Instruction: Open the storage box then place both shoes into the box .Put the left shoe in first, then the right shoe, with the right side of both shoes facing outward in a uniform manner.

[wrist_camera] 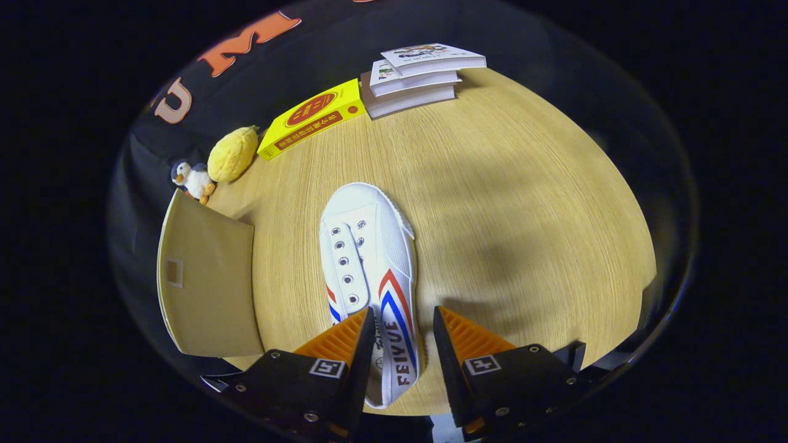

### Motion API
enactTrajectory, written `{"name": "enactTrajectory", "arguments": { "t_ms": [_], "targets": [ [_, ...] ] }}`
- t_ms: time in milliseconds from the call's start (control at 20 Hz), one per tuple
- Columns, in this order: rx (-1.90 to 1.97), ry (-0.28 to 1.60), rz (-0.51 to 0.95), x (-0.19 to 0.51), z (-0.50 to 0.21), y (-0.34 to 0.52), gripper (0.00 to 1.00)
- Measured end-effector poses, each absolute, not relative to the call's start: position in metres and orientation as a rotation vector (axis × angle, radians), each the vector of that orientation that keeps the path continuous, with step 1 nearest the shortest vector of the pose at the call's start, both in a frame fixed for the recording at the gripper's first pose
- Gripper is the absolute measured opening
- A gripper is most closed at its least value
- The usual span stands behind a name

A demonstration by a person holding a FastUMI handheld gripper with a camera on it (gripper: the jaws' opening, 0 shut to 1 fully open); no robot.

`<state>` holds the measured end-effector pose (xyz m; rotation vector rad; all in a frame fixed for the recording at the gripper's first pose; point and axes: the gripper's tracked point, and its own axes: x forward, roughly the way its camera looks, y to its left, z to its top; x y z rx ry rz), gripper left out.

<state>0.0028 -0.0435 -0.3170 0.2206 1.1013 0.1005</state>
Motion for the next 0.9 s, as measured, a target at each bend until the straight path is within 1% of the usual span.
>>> {"name": "enactTrajectory", "arguments": {
  "t_ms": [50,200,300,450,550,600,650,700,800,900],
  "targets": [
    [0.215,1.115,0.117,0.003,-0.320,-0.040,0.55],
    [0.188,1.130,0.165,0.006,-0.325,-0.035,0.44],
    [0.157,1.119,0.196,0.008,-0.329,-0.036,0.40],
    [0.222,1.118,0.195,0.009,-0.331,-0.038,0.37],
    [0.238,1.084,0.199,0.010,-0.330,-0.040,0.33],
    [0.245,1.065,0.197,0.010,-0.329,-0.042,0.23],
    [0.268,1.051,0.185,0.011,-0.328,-0.044,0.18],
    [0.311,1.050,0.170,0.012,-0.328,-0.042,0.05],
    [0.422,1.047,0.158,0.009,-0.323,-0.032,0.00],
    [0.474,1.007,0.163,0.014,-0.313,-0.024,0.00]
  ]
}}
